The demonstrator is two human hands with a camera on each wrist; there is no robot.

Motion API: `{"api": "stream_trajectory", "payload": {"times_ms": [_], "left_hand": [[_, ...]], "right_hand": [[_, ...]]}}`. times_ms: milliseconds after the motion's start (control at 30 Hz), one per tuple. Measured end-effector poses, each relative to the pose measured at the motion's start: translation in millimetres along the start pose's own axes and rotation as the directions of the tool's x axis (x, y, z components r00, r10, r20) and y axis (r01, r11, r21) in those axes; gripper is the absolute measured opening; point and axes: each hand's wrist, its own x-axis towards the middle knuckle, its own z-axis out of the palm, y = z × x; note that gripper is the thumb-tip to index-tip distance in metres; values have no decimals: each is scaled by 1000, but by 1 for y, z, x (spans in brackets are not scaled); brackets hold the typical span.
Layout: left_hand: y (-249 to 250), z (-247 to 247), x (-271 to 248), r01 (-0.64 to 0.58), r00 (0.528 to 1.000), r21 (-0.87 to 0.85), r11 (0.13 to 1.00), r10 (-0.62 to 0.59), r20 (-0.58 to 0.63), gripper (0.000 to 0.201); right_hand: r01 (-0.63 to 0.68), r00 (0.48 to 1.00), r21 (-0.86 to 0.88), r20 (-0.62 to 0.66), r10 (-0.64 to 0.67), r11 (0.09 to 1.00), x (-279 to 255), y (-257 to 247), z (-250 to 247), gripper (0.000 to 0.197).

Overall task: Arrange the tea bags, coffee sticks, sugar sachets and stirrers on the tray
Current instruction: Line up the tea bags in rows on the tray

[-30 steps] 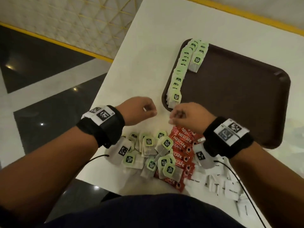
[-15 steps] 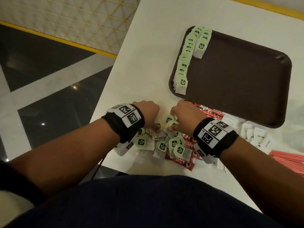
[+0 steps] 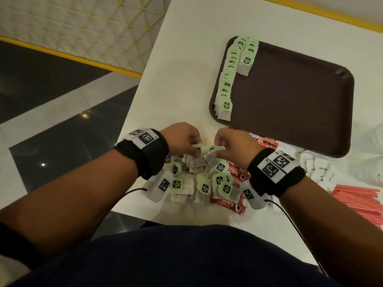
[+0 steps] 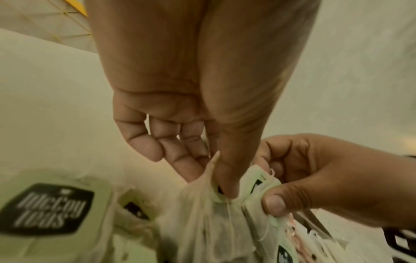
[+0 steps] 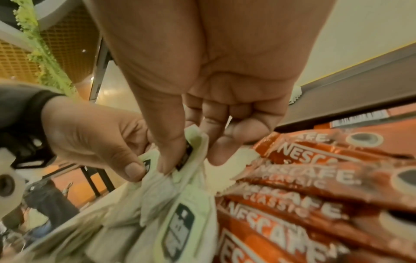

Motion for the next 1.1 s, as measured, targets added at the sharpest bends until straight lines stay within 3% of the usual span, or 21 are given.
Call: {"api": "stream_trajectory", "payload": {"times_ms": [100, 367, 533, 667, 800, 900, 1033, 1100], "left_hand": [[-3, -9, 1, -32, 999, -122, 992, 29, -25, 20], [4, -42, 17, -113, 968, -362, 925, 20, -251, 11], [29, -54, 26, -161, 977, -595, 787, 42, -209, 4], [52, -52, 34, -133, 988, -763, 632, 28, -150, 4], [62, -50, 44, -70, 996, -875, 480, -19, -90, 24], [70, -51, 53, -31, 999, -910, 414, -15, -41, 32], [74, -49, 64, -87, 996, -874, 478, 60, -67, 60], [74, -49, 71, -112, 994, -848, 518, 62, -94, 62]], "right_hand": [[28, 999, 120, -49, -22, 992, -4, 4, -12, 18], [103, 989, 336, -132, -61, 936, -7, 3, -53, 15], [204, 976, 451, -157, -148, 869, -2, -4, -76, 19], [235, 964, 453, -219, -147, 860, 12, -2, -88, 21], [204, 954, 397, -287, -90, 895, 27, 10, -98, 20], [191, 950, 366, -301, -79, 911, 33, 17, -103, 19], [180, 946, 403, -322, -45, 898, 45, 30, -112, 19], [180, 943, 439, -332, -28, 880, 52, 37, -115, 21]]}}
